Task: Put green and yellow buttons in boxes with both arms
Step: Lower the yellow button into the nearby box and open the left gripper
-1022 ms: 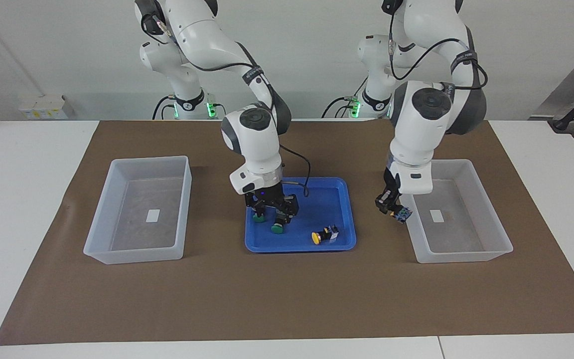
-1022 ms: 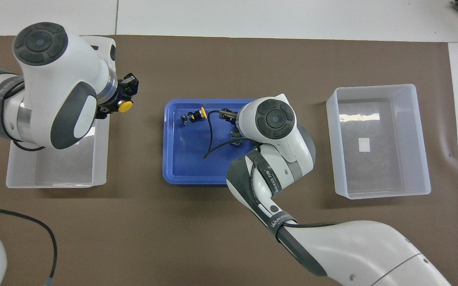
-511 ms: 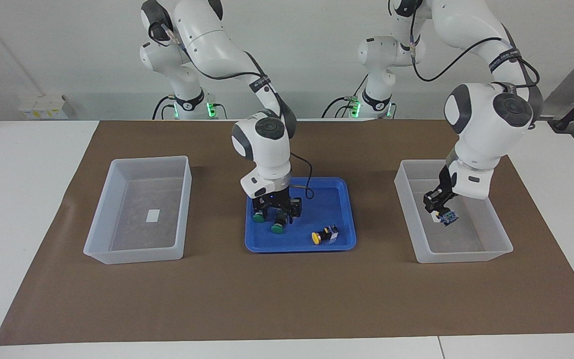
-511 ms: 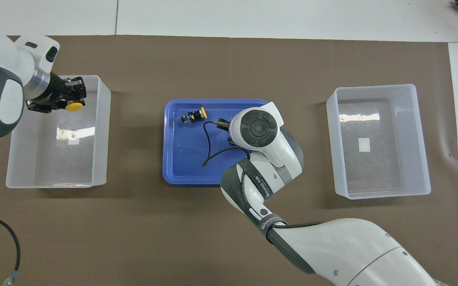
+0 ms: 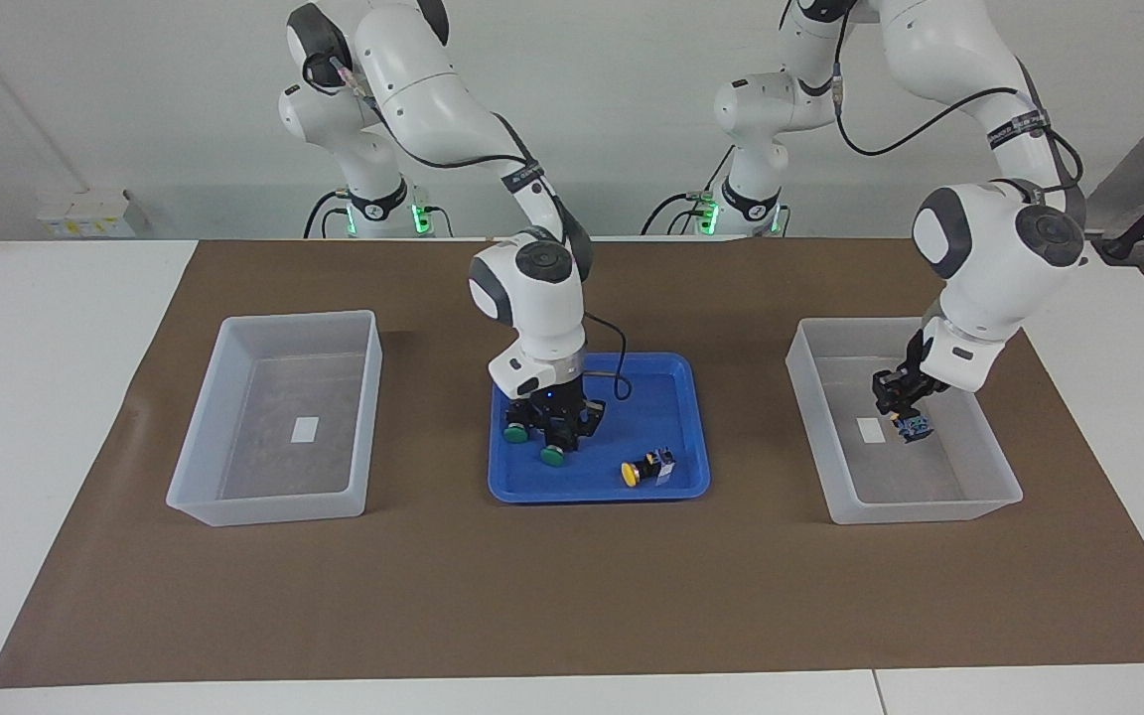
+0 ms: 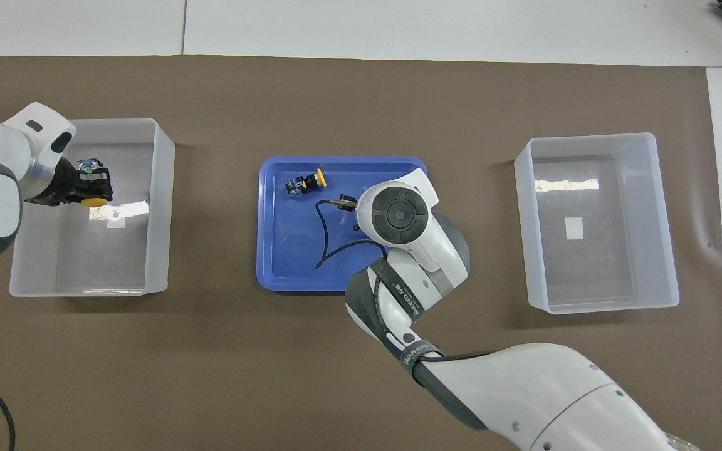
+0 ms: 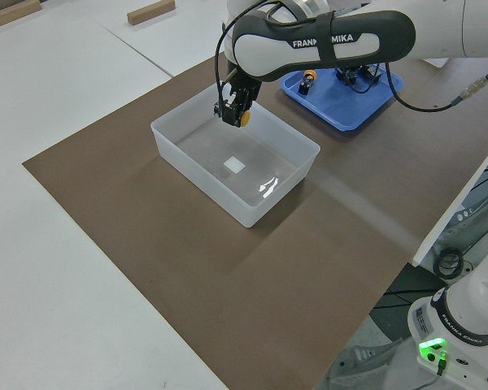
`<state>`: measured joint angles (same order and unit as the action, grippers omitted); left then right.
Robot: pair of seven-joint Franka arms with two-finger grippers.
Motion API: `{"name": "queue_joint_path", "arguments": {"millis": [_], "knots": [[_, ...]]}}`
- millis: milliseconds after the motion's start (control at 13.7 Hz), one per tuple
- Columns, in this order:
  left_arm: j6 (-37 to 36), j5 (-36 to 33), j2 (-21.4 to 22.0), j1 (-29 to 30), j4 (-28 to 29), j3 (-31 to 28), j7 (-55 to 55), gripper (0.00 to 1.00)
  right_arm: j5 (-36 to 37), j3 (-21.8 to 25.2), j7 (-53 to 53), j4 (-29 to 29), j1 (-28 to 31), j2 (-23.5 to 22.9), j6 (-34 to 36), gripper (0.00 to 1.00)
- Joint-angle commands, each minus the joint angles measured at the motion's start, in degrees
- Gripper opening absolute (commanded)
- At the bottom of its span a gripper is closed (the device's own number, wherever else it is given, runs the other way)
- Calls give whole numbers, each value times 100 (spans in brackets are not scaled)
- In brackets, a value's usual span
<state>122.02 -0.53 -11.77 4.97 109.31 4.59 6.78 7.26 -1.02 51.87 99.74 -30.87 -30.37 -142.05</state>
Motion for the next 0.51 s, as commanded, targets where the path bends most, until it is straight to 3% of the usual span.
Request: {"name": "queue_joint_path", "arguments": {"millis": [0, 438], "knots": [[707, 70, 254, 39, 783, 6, -431, 0, 161, -4, 174, 37, 63, 188, 229, 0], [1684, 70, -246, 57, 1092, 6, -528, 0, 135, -4, -115, 98, 747, 1409, 1476, 0]]}}
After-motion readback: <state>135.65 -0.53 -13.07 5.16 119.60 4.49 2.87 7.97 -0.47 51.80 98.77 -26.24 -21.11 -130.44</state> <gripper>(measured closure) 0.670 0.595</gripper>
